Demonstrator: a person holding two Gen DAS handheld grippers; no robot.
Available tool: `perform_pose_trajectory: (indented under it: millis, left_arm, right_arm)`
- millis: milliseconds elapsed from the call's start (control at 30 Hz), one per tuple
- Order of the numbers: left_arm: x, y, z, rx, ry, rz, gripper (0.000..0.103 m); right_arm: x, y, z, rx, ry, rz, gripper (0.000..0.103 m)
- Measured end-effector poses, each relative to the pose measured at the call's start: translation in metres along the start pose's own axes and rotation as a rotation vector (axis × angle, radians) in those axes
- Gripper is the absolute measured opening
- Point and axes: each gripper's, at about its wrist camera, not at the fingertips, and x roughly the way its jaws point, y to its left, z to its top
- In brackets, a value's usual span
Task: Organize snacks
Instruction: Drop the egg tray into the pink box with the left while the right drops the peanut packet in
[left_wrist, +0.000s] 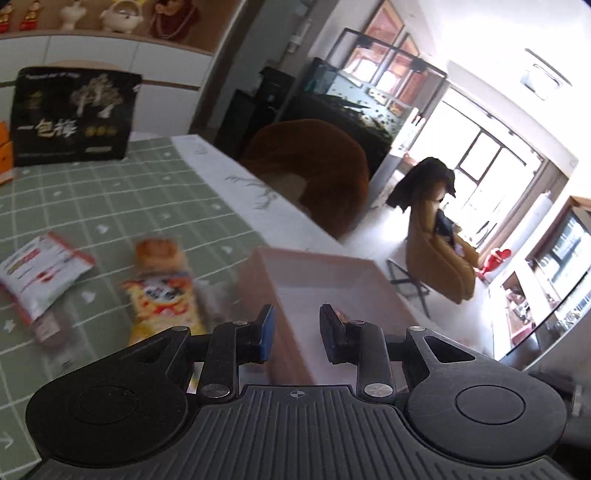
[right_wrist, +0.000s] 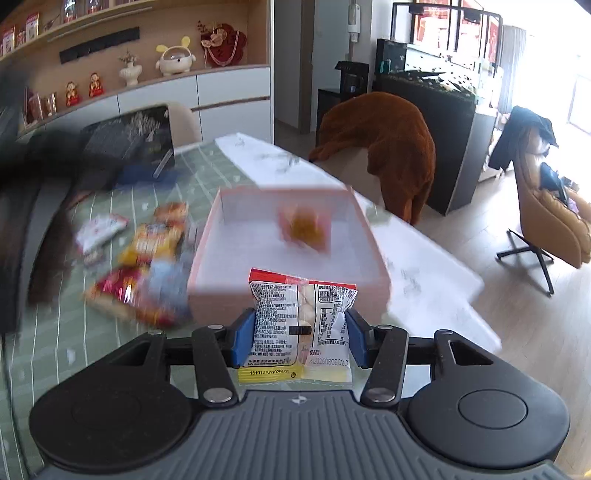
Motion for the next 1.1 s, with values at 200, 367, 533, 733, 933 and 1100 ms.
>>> perform_pose_trajectory:
  millis: [200, 367, 533, 733, 933, 1100]
  left_arm:
    - [-0.024, 0.041, -0.043, 0.036, 0.080, 0.146, 0.030]
    - [-0.053, 0.073, -0.064, -0.014, 0.114, 0.211, 0.030]
    - [-0.060, 0.084, -0.079, -0.083, 0.163, 0.174, 0.030]
    - [-0.068, 0.092, -0.087, -0.093, 0.188, 0.161, 0.030]
    - [-0.071, 0.102, -0.084, -0.133, 0.171, 0.169, 0.030]
    - [-0.069, 0.100, -0.080, -0.132, 0.169, 0.163, 0.030]
  right_arm:
    - [0.067, 0.012, 0.088, 0.032, -0.044, -0.011, 0.060]
    - [0.102, 0.033, 0.088, 0.075, 0.069, 0.093, 0.060]
    - [0.128, 0.111, 0.075, -0.043, 0.194, 0.219, 0.060]
    - [0.160, 0.183, 0.069, -0.213, 0.223, 0.182, 0.045]
    - [0.174, 0.173, 0.053, -0.089, 0.274, 0.195, 0.040]
    - [0.139, 0.164, 0.031, -0.025, 0.320, 0.334, 0.040]
